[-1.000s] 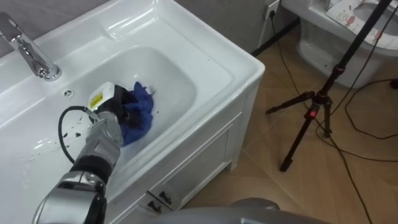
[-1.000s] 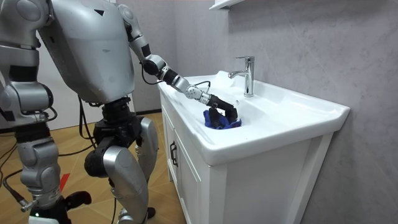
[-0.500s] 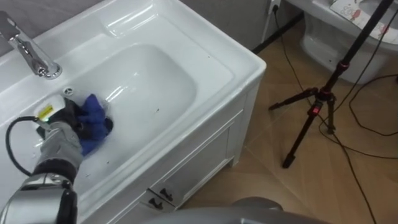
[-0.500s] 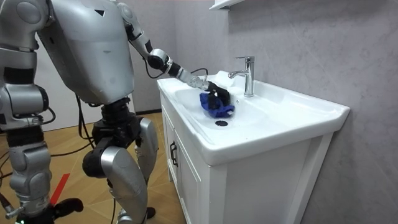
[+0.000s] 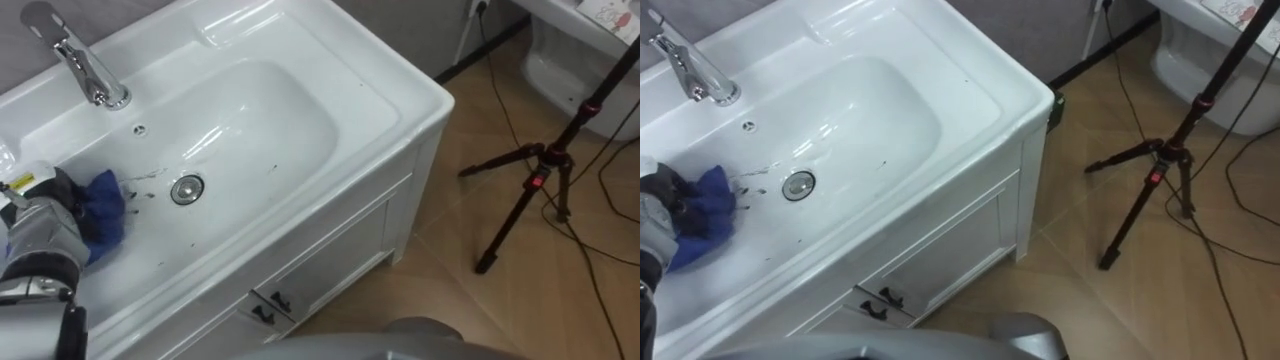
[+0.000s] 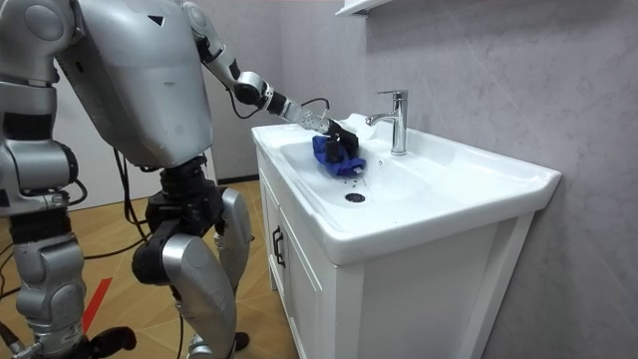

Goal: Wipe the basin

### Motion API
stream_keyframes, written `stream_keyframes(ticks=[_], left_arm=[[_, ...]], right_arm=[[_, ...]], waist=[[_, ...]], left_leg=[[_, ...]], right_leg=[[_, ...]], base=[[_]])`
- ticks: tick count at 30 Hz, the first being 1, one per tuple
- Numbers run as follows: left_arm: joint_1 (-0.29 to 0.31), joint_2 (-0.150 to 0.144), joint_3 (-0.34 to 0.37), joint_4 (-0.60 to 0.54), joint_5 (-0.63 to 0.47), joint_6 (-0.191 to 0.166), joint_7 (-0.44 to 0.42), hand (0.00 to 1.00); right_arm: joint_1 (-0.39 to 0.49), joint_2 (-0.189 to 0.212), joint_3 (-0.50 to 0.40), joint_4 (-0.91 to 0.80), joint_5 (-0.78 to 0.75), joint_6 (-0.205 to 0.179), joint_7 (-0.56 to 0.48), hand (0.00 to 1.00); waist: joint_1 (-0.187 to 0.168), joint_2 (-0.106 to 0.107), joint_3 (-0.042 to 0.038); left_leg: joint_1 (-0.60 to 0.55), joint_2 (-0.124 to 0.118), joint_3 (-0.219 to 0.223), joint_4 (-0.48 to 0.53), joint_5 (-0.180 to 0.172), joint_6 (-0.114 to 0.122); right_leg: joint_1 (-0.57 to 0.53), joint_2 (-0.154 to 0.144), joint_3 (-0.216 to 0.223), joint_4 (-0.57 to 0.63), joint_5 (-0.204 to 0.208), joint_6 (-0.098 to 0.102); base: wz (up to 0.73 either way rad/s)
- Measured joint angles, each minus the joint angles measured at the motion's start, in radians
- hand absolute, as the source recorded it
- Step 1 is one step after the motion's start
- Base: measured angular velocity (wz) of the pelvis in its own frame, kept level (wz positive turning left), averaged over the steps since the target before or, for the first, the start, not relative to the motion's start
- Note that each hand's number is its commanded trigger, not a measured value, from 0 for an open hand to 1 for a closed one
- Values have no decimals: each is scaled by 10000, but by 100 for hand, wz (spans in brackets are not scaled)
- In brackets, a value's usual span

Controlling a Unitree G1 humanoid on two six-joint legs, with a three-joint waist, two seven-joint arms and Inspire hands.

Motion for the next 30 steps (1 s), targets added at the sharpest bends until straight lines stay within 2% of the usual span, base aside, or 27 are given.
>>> stream_keyframes(ticks=[5,14,16,19,20,21,27,30], left_arm=[[6,-1,-79,-45,44,8,-152,100],[5,-52,-176,-170,44,-8,-171,100],[6,-177,-168,-175,64,-10,-120,100],[122,-680,-164,-181,79,27,139,100],[123,-762,-164,-180,76,32,191,100],[122,-927,-170,-180,55,28,331,100],[75,-1658,-179,-154,-25,-9,960,100],[-28,-1749,-180,-155,-34,-30,1208,100]], right_arm=[[23,6,299,0,32,-21,-80,0],[32,6,371,12,222,-350,-113,0],[69,2,386,30,289,-373,-85,0],[133,20,473,76,296,-454,125,0],[154,20,527,72,293,-464,180,0],[177,19,665,67,292,-472,249,0],[300,97,795,68,310,-561,313,0],[295,117,1208,65,400,-559,315,0]], waist=[[6,-1,-1],[-1,-97,25],[-46,-85,12],[-108,-118,33],[-123,-125,38],[-149,-199,84],[-342,-297,74],[-394,-459,35]], left_leg=[[33,-3,-33,6,-1,0],[27,-17,-111,-89,-1,0],[55,-17,-113,-74,-1,-1],[185,-21,-42,-81,-2,-4],[196,-20,-32,-86,-3,-4],[209,-20,-28,-96,-3,-4],[210,-28,-16,-81,-4,-6],[39,-47,5,-43,-9,-13]], right_leg=[[48,-28,-84,-7,1,1],[39,-29,-107,-37,0,14],[70,-26,-81,-113,22,42],[111,-30,-82,-115,31,52],[122,-30,-83,-116,31,52],[137,-31,-82,-115,31,52],[187,-4,46,-126,9,82],[-43,4,154,14,22,102]], base=[[1],[3],[0],[-3],[-3],[0],[2],[-10]])
